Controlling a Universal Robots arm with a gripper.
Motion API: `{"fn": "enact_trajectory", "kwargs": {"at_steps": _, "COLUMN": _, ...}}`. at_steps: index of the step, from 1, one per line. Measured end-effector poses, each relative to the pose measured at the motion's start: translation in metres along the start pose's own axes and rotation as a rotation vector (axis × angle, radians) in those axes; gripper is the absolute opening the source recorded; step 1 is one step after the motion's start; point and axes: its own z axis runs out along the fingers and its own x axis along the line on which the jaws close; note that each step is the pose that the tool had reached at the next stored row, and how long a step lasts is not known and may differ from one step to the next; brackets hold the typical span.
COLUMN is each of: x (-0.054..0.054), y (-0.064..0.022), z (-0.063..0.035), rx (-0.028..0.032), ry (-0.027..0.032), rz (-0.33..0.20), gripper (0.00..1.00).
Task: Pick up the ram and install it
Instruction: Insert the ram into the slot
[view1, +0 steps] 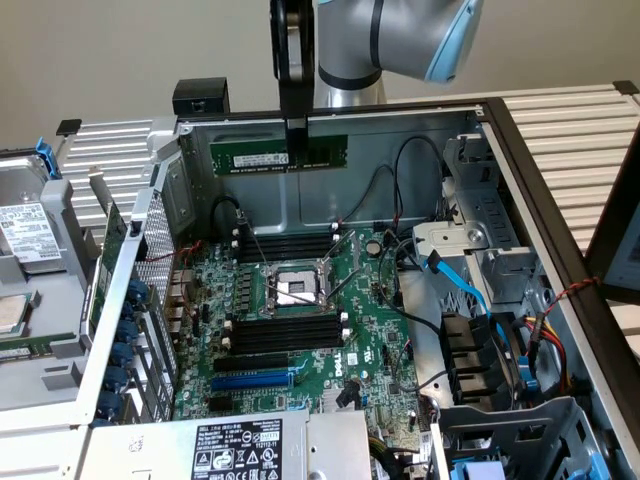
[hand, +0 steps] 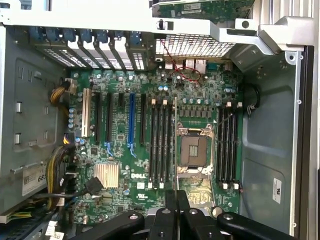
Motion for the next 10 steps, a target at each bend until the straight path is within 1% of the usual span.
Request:
{"fn": "enact_trajectory", "kwargs": {"at_steps": 3, "x": 0.000, "y": -0.0001, "z": 0.0054, "rx": 0.0000, "ry": 0.0002, "rz": 0.000, "gripper": 0.12}}
{"fn": "enact_trajectory", "kwargs": {"at_steps": 6, "x": 0.000, "y": -0.0001, "z": 0.0106, "rx": 0.0001, "ry": 0.0022, "rz": 0.000, "gripper": 0.12}}
{"fn": "enact_trajectory", "kwargs": {"at_steps": 7, "x": 0.000, "y": -0.0001, "z": 0.0120, "rx": 0.0000, "ry": 0.0043, "rz": 0.000, "gripper": 0.12}}
{"fn": "enact_trajectory", "kwargs": {"at_steps": 9, "x": 0.000, "y": -0.0001, "z": 0.0142, "rx": 0.0001, "ry": 0.0114, "rz": 0.001, "gripper": 0.12}}
{"fn": "enact_trajectory", "kwargs": {"at_steps": 10, "x": 0.001, "y": -0.0001, "z": 0.0151, "rx": 0.0001, "ry": 0.0136, "rz": 0.001, "gripper": 0.12}}
